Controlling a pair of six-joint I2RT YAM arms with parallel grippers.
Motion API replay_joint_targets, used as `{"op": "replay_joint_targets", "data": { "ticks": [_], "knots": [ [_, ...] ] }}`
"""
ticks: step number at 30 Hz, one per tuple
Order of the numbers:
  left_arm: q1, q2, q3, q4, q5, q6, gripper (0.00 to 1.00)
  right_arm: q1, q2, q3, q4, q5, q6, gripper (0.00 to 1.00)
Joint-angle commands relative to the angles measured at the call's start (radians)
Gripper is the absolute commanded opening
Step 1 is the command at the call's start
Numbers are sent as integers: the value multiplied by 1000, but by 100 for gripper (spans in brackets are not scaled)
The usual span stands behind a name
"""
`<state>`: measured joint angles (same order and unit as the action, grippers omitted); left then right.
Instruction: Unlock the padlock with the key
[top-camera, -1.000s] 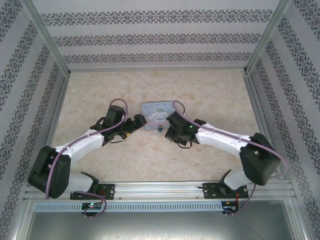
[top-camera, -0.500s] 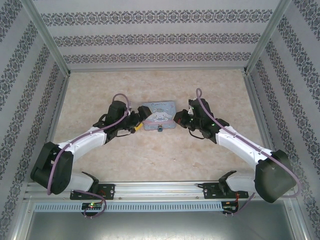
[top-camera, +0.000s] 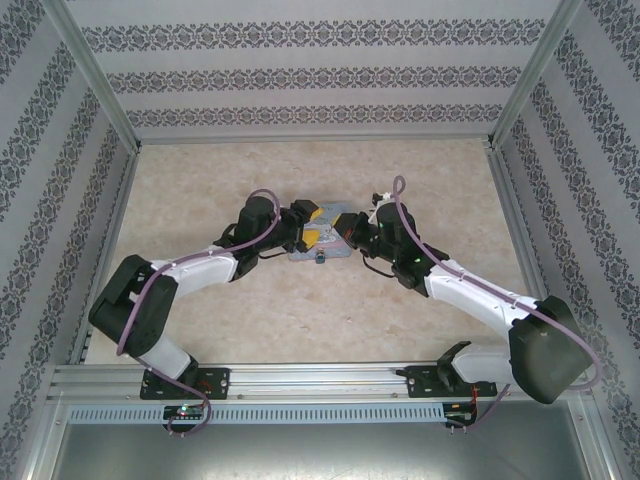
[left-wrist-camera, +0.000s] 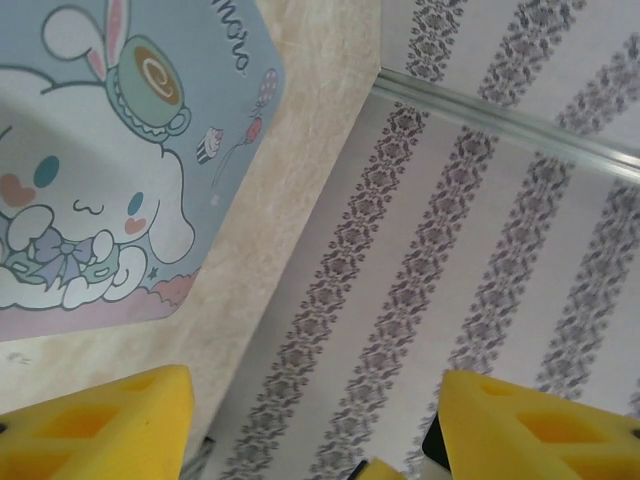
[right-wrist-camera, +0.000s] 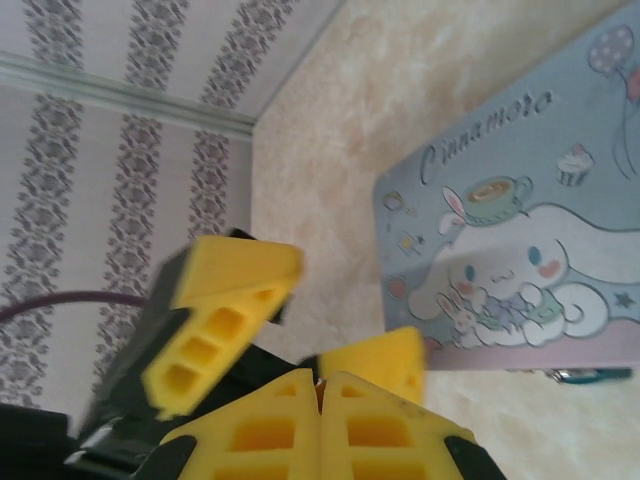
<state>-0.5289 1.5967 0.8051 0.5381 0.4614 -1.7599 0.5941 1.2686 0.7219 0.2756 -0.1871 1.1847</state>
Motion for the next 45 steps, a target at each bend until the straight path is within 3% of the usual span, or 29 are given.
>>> {"op": "replay_joint_targets", "data": {
  "ticks": [1,22,29,45],
  "knots": [
    [-26,29,14,175,-54,-187,64,12,-31,-23,107,111,38,0],
    [-96,123,66,332,-115,-330,61,32,61,4,168,155,63,0],
    [-95,120,52,334,-126,-332,52,31,55,-22,181,166,69,0],
    [-96,128,28,306,-143,-311,46,13,-6,-88,181,181,79,0]
  ]
}}
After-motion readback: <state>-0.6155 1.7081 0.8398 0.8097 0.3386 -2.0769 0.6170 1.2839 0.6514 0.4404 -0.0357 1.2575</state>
